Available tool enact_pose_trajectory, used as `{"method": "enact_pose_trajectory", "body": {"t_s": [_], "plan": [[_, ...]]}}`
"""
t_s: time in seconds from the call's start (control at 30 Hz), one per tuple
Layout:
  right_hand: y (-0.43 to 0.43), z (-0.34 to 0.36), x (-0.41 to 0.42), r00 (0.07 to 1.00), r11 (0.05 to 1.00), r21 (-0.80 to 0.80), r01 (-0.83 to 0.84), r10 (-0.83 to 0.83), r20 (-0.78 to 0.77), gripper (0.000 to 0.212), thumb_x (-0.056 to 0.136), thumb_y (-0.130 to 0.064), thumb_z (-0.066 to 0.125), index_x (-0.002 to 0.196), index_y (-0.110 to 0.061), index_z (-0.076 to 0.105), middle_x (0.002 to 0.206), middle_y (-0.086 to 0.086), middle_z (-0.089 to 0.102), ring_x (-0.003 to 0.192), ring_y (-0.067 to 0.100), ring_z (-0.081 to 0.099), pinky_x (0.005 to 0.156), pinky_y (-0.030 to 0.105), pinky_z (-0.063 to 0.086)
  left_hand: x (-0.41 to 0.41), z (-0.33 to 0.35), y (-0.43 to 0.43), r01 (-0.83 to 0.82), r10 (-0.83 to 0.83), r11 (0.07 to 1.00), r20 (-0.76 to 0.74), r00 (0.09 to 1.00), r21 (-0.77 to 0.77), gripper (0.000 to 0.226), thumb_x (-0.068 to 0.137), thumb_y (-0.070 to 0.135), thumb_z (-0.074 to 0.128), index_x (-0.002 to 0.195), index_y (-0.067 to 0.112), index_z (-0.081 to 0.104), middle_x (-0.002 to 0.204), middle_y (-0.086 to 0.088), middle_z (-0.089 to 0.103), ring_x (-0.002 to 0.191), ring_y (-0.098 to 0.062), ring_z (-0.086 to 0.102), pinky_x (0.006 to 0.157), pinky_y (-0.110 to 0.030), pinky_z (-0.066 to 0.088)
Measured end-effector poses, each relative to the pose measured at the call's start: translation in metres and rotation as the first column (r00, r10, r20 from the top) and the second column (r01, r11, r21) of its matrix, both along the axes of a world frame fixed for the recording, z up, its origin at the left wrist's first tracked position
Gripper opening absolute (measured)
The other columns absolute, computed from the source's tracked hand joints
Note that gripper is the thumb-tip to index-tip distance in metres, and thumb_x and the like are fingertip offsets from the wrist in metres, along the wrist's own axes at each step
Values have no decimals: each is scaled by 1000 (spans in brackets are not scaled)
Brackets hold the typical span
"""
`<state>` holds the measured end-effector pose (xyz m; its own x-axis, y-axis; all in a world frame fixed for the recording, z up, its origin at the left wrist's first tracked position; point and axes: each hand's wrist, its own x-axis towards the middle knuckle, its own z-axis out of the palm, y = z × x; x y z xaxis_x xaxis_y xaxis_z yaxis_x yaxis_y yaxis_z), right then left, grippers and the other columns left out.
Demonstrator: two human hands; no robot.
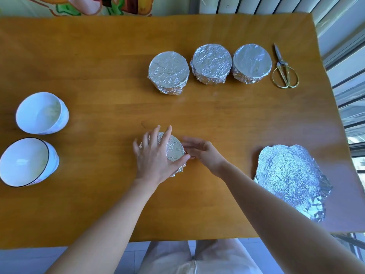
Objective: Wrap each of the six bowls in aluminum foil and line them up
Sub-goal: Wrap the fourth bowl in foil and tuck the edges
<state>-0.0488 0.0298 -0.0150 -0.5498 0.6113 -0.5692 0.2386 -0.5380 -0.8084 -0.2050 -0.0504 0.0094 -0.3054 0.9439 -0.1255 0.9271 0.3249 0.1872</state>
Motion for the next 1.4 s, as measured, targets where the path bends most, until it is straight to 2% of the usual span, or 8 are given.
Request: {"method": "enact_pose_trajectory", "body": {"t_s": [0.17,0.33,0.47,0.67,0.87,1.03,1.23,1.4], "plan": [[-7,-3,9,997,997,60,55,-58,53,31,91,4,61,120,-9,65,117,12,69,87,11,62,76,17,50,-7,5,-7,47,-47,999,-29,998,4,106,71,96,19,158,36,9,165,-3,16,150,-34,18,113,-71,7],[-10,-2,4,993,994,94,61,-70,94,11,91,-6,67,99,-8,74,87,0,72,73,6,61,71,18,49,-3,-2,-16,105,-105,994,-35,994,-20,100,73,91,31,156,39,17,165,-2,15,149,-38,18,111,-67,21],[-12,-1,-2,990,993,48,110,-114,87,12,93,-3,63,101,2,72,76,10,66,59,11,57,56,21,46,-2,-5,-15,90,-90,996,-46,995,2,97,73,87,38,155,38,24,163,-3,21,145,-37,24,104,-59,31],[-12,4,-7,981,994,-29,108,-102,167,16,96,-4,59,102,7,69,54,-4,62,39,2,49,38,15,30,-1,-7,-15,79,-79,997,-58,995,1,96,72,87,40,154,40,22,163,-1,22,143,-35,27,101,-55,32],[6,14,-14,950,986,-166,9,44,309,13,93,-5,59,87,-7,69,56,-5,66,39,5,51,35,16,27,-1,-7,-15,81,-82,997,-73,994,-10,96,73,87,35,155,40,20,163,0,20,142,-35,27,101,-54,33],[-2,17,-18,917,986,-117,122,-67,393,6,87,-9,65,82,-7,69,66,2,66,38,7,44,35,16,28,-1,-7,-15,86,-87,996,-72,994,-17,96,74,88,32,155,39,20,163,-1,21,142,-35,28,99,-54,35],[-8,22,-20,911,993,-42,110,-83,403,24,87,-7,62,64,-12,66,54,0,58,46,10,45,39,16,31,-1,-7,-15,75,-75,997,-62,995,7,95,73,88,33,154,39,25,162,-1,25,140,-35,31,97,-53,35],[-16,25,-12,950,959,-185,213,-159,271,16,91,-12,61,79,-9,71,60,0,53,48,11,39,42,19,28,1,-7,-15,37,-37,999,-37,999,-11,95,71,86,33,154,40,23,162,1,21,141,-34,28,98,-53,32]]}}
